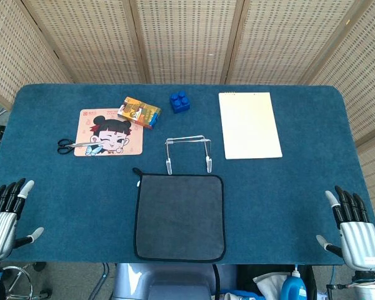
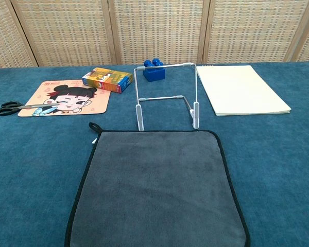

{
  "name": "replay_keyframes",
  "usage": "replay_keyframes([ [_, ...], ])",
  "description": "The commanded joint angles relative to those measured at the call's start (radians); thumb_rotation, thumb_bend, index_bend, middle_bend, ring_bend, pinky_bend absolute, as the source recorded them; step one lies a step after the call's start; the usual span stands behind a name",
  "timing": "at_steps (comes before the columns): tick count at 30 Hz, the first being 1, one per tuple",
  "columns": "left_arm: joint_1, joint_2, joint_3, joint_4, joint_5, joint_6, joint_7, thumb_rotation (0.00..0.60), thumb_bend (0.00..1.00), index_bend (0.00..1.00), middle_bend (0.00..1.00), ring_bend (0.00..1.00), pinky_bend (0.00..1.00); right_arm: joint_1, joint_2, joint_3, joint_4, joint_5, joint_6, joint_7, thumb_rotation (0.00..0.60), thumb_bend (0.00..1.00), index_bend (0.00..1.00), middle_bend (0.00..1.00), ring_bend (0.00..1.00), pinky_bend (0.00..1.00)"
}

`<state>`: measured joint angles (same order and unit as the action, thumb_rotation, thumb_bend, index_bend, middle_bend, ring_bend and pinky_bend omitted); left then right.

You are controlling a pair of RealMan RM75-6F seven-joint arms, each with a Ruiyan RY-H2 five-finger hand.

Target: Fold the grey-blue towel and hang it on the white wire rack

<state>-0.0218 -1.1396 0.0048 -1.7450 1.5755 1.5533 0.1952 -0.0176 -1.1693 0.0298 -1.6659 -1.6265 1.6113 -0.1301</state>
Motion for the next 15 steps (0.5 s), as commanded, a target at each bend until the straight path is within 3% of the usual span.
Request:
replay_keyframes([
  [1, -0.001, -0.002, -0.001, 0.003, -0.002, -0.002, -0.005, 0.6, 0.16, 0.0, 0.0, 0.0, 0.0, -0.001, -0.001, 0.0, -0.003, 0.001, 0.001, 0.0, 0.6, 0.0, 0.0, 0.0, 0.0, 0.0],
  [10, -0.01, -0.019, -0.006, 0.036, -0.014, -0.02, -0.029, 0.6, 0.16, 0.0, 0.0, 0.0, 0.0, -0.004, -0.007, 0.005, -0.004, 0.01, 0.006, -0.011, 0.6, 0.0, 0.0, 0.0, 0.0, 0.0],
  [15, -0.053, -0.05, -0.012, 0.093, 0.038, -0.048, -0.081, 0.6, 0.18, 0.0, 0.0, 0.0, 0.0, -0.006, -0.006, 0.013, -0.007, 0.023, 0.01, -0.006, 0.6, 0.0, 0.0, 0.0, 0.0, 0.0],
])
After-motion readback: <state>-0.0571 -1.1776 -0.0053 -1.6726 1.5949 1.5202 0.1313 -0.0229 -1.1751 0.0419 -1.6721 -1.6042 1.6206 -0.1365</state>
